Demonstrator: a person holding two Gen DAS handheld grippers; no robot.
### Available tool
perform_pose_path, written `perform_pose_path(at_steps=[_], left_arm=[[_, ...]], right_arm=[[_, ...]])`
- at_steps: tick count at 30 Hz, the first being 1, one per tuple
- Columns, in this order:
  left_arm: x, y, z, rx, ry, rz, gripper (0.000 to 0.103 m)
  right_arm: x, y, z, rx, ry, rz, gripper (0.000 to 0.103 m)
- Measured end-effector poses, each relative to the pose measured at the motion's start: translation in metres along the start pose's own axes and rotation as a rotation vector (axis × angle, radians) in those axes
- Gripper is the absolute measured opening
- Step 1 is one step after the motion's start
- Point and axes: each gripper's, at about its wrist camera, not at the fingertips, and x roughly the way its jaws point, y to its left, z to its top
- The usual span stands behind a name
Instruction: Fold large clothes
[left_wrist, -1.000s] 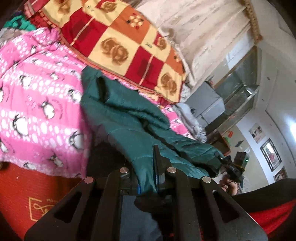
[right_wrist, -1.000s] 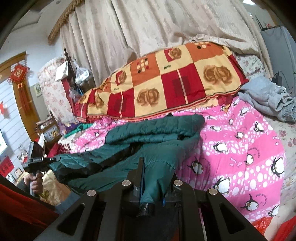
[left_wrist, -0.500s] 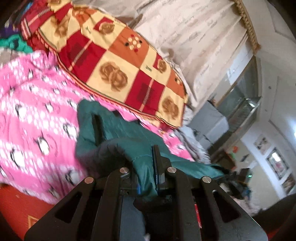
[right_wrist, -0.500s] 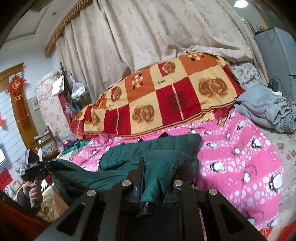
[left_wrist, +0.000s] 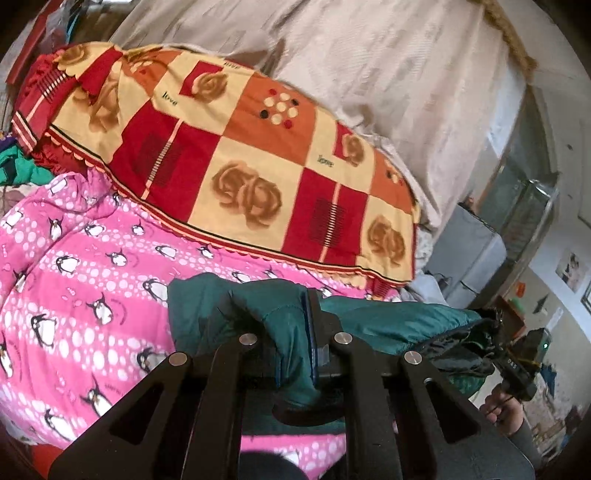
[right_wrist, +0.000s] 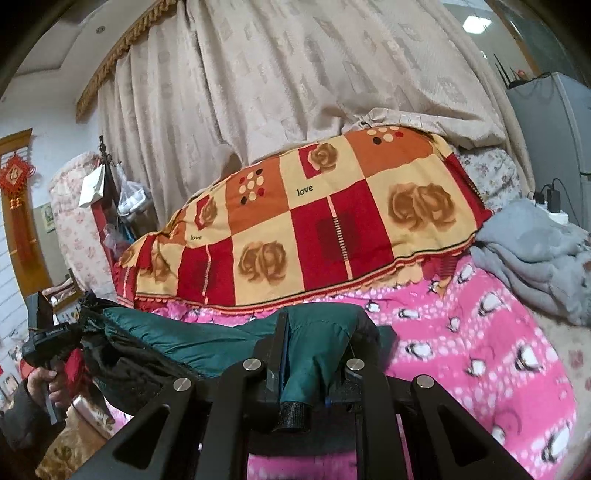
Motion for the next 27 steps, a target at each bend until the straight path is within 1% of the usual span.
perform_pose_path(at_steps=[3,7,10,11,13,17,23,27], left_arm=[[0.022,0.004,0.012,-0.003,0.004,0.039,0.009],[0.061,0.011,0.021,0.037,0.023,0.123,0.009],[0.095,0.029,0.021,0.001,0.061,0.177,0.009],[0.110,0.038,0.019,-0.019,0.081,0.203,0.009],[0.129,0.048,0.015,-0.045,0.095,0.232,0.009],[0.160,0.058,0.006,-0.043,0.107,0.276,0.009],[0.196,0.073,0.005,-0.059,0.123,0.302,0.009],[0.221,0.080,-0.002,-0.034,0.141,0.338,0.009]], right_arm=[[0.028,-0.005,0.015,0.017,0.026,-0.015,0.012],[0.072,-0.016,0.031,0.040,0.070,-0.030,0.012],[0.112,-0.030,0.033,0.086,0.112,-0.032,0.012],[0.124,-0.033,0.032,0.102,0.123,-0.030,0.012],[0.145,-0.036,0.029,0.112,0.141,-0.047,0.012],[0.182,-0.043,0.019,0.111,0.163,-0.093,0.012],[0.223,-0.063,0.002,0.135,0.204,-0.149,0.012],[0.249,-0.077,-0.009,0.141,0.245,-0.165,0.012]])
